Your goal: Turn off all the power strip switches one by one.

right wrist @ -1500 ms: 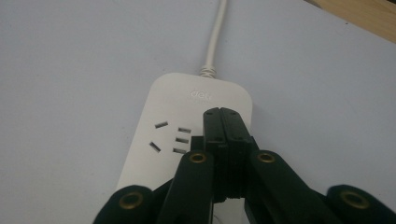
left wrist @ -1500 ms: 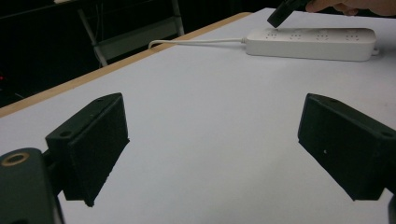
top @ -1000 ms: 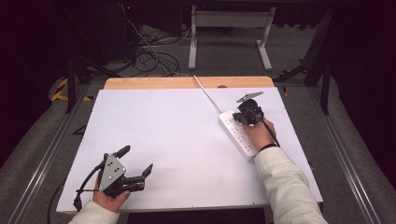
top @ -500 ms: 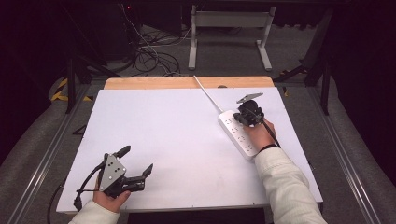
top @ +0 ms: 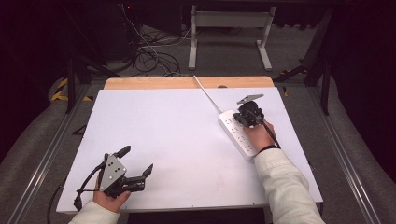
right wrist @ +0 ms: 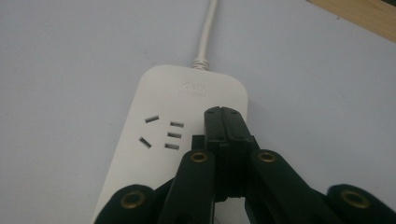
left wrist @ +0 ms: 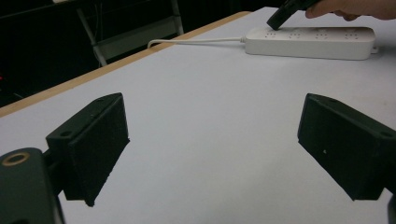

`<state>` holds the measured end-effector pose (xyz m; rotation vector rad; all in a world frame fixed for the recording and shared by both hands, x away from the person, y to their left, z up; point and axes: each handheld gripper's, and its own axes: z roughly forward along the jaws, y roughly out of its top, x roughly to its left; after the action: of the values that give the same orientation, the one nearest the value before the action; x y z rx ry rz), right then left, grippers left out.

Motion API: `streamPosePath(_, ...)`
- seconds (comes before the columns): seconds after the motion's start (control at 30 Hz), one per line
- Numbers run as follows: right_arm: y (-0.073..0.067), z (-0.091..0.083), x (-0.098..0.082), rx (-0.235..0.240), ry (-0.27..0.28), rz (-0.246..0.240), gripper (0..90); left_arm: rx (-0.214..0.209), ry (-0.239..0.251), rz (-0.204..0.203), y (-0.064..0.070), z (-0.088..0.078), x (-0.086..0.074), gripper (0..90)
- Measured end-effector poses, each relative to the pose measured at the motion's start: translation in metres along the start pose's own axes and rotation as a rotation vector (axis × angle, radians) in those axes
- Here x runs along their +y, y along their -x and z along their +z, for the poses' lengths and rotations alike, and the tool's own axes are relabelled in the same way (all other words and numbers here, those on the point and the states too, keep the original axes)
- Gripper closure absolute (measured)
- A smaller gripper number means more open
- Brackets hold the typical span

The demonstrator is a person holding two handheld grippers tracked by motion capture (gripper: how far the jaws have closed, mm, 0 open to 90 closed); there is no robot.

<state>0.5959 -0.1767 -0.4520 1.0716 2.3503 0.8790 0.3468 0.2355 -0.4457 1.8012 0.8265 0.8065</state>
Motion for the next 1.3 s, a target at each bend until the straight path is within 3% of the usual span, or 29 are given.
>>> streamPosePath(0.27,-0.003,0.001,0.000,-0.019,-0.009,-0.025,90.0,0.001,-0.002,0.002,0.000,0.000,0.000,9.4)
streamPosePath(0.37,0.000,0.001,0.001,0.003,-0.011,-0.003,90.0,0.001,-0.004,0.003,0.000,0.000,0.000,9.4)
streamPosePath(0.47,0.000,-0.005,0.004,0.002,0.006,-0.020,90.0,0.004,-0.004,0.003,-0.001,0.000,0.000,9.4)
streamPosePath(0.6,-0.007,-0.025,0.011,0.020,0.125,-0.032,90.0,0.003,-0.005,-0.007,-0.002,0.001,0.000,9.4)
streamPosePath(0.7,-0.011,-0.033,0.015,0.042,0.128,-0.053,90.0,0.003,-0.003,-0.006,-0.001,0.000,0.000,9.4)
streamPosePath(0.93,-0.013,-0.044,0.016,0.065,0.149,-0.049,90.0,0.006,-0.005,-0.001,-0.001,0.000,0.000,9.4)
streamPosePath(1.3,-0.015,-0.058,0.017,0.076,0.166,-0.064,90.0,0.008,-0.005,-0.010,-0.001,0.001,0.000,9.4)
